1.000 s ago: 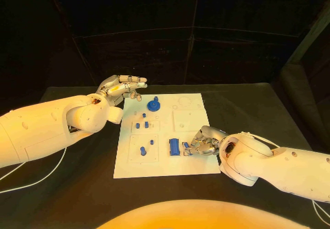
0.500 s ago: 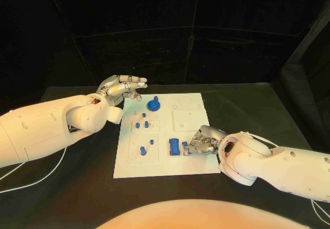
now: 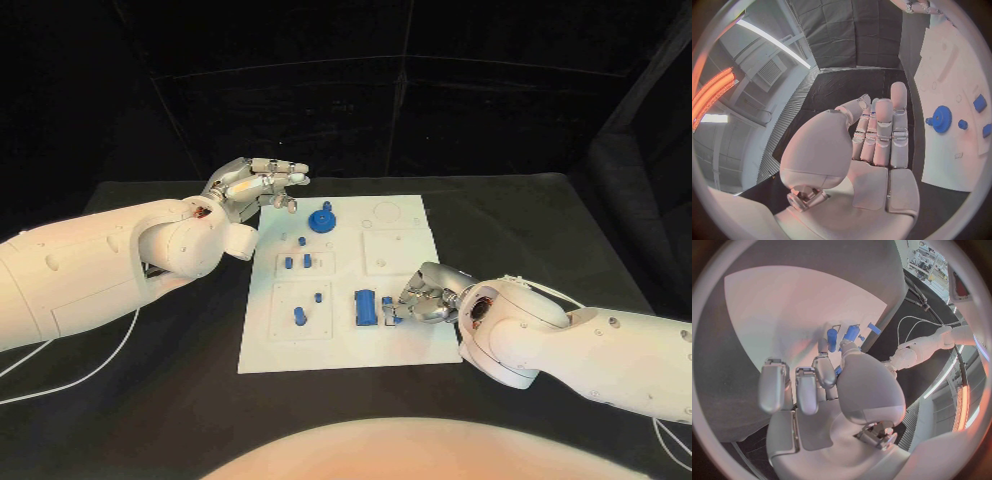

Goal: Assemble the parts on the task board

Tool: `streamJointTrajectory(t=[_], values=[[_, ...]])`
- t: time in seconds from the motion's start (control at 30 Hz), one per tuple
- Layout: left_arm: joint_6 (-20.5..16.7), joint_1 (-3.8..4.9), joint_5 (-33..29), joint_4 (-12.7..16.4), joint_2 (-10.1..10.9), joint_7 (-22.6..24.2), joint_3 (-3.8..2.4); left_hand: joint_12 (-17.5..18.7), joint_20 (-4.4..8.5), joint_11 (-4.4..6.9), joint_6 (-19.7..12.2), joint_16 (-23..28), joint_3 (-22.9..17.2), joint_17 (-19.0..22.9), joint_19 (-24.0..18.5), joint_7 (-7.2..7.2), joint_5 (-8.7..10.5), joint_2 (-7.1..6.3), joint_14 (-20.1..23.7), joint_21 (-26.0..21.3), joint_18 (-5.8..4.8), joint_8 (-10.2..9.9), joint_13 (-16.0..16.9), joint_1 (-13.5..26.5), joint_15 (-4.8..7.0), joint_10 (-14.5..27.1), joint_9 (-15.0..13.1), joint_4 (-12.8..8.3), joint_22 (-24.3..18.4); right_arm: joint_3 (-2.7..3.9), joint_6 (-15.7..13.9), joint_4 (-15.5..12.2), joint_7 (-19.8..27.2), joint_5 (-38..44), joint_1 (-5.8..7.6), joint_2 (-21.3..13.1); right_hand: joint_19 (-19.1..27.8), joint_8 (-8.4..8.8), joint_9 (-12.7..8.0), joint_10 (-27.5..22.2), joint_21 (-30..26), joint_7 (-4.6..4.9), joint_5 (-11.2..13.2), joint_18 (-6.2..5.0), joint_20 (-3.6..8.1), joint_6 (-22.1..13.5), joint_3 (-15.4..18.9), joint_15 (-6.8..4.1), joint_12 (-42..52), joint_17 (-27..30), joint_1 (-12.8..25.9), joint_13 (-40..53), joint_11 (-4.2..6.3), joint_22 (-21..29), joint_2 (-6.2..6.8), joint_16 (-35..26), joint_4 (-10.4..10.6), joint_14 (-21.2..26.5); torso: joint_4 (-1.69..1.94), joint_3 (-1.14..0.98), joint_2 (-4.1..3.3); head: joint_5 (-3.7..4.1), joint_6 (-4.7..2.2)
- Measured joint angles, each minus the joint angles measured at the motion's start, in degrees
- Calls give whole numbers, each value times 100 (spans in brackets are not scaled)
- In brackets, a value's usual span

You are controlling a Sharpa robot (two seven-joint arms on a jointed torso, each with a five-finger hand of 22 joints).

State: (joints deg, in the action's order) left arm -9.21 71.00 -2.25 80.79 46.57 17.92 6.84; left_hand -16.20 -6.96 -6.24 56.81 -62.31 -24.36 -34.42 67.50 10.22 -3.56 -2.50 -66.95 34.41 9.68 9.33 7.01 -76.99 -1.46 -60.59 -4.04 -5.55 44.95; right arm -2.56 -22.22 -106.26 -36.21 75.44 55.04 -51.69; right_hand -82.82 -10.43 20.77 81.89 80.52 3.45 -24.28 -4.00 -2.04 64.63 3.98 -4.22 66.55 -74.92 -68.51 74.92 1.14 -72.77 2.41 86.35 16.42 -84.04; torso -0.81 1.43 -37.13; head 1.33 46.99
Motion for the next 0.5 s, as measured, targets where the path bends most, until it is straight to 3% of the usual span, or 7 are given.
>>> streamJointTrajectory(t=[0.13, 0.2, 0.43, 0.5], values=[[10, 0, 1, -2, 0, -10, 0, 0, 0, 0, 0, 0, 0, 0, 0, 0, 1, 0, 0, 0, 0, 0, 0, 0, 0, 0, 0, 0, 0, 0, 0, -2, 2, 2, 0, 2, -11, 0, 47, 22, 0, -17, 701, 0, 11, 17, 207, 0, 0, 0, 219, 0, -22, -5, -121, 0, 13, 0, 1, 1, 0, 3, 9], [14, 0, 1, -3, 0, -14, 0, 0, 0, 0, 0, 0, 0, 0, 0, 0, 1, 0, 0, 0, 0, 0, 0, 0, 0, 0, 0, 0, 0, 0, 1, -5, 3, 2, 0, 1, -21, 0, 75, 22, 0, -12, 936, 0, 21, 29, 309, 0, 5, 0, 361, 0, -22, -13, -174, 0, 19, 0, 3, 1, 0, 4, 17], [41, 0, 3, -6, 2, -35, 0, 0, 0, 0, 0, 0, 0, 6, 0, 0, 1, 0, 0, 0, 0, 0, 0, 0, 0, 0, -1, 0, 0, 0, -7, -43, 10, 4, 0, -19, -21, 0, 141, 21, 0, -4, 1278, 0, 21, 37, 617, 0, 24, 1, 858, 0, -22, -20, -430, 0, 41, 0, 3, 1, 0, 4, 21], [54, 0, 3, -8, 2, -50, 0, 0, 0, 0, 0, 0, 0, 6, 0, 0, 1, 0, 0, 0, 0, 0, 0, 0, 0, 0, -1, 0, 0, 0, -18, -60, 13, 4, 0, -22, -21, 0, 142, 21, 0, -4, 1278, 0, 21, 37, 627, 1, 24, 1, 875, 0, -22, -25, -447, 0, 39, 0, 3, 0, 0, 4, 19]])
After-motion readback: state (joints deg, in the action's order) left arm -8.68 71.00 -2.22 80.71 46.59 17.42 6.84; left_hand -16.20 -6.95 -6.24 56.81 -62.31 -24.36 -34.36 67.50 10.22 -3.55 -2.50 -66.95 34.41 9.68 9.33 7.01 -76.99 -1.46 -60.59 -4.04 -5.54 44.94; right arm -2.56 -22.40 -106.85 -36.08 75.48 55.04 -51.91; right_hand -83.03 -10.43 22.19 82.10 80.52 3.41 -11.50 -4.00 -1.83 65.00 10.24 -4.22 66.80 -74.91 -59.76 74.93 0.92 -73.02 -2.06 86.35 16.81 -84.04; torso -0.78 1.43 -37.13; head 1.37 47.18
